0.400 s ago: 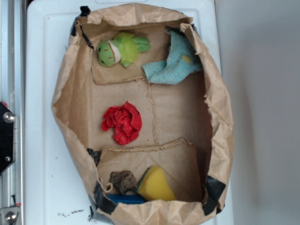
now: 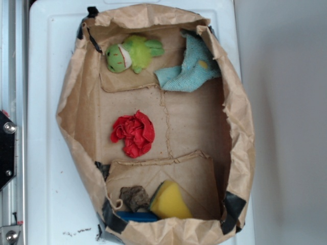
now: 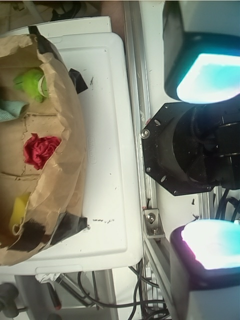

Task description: Grab the blue cloth.

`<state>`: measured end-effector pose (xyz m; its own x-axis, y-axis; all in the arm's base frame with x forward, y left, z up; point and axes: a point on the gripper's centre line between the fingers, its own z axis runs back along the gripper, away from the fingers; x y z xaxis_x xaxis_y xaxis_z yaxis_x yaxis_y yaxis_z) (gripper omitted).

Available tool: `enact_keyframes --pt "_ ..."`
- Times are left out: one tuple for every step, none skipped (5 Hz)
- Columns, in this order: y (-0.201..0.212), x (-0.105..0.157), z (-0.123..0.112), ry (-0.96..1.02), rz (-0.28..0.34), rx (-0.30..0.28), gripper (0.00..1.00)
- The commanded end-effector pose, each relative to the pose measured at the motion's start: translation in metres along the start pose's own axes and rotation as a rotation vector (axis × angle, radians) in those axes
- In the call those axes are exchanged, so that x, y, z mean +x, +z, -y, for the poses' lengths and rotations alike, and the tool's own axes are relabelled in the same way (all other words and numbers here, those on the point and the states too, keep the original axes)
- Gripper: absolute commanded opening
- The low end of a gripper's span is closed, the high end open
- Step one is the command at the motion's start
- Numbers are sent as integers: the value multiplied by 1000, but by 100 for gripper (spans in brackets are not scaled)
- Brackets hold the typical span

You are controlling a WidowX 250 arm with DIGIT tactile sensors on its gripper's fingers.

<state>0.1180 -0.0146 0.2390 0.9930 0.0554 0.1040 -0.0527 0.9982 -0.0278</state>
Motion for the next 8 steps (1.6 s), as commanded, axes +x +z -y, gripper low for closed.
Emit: enact_keyframes --pt "-16 42 12 45 8 18 100" --pt "-30 58 8 62 21 46 100" --pt "-43 79 -1 75 52 50 100" --pt "-58 104 -15 96 83 28 100" --pt "-78 125 -29 104 54 6 100" --pt "-95 138 -37 101 82 7 100" --pt "-107 147 -36 77 112 -8 100" --pt "-115 155 -21 34 201 -54 100"
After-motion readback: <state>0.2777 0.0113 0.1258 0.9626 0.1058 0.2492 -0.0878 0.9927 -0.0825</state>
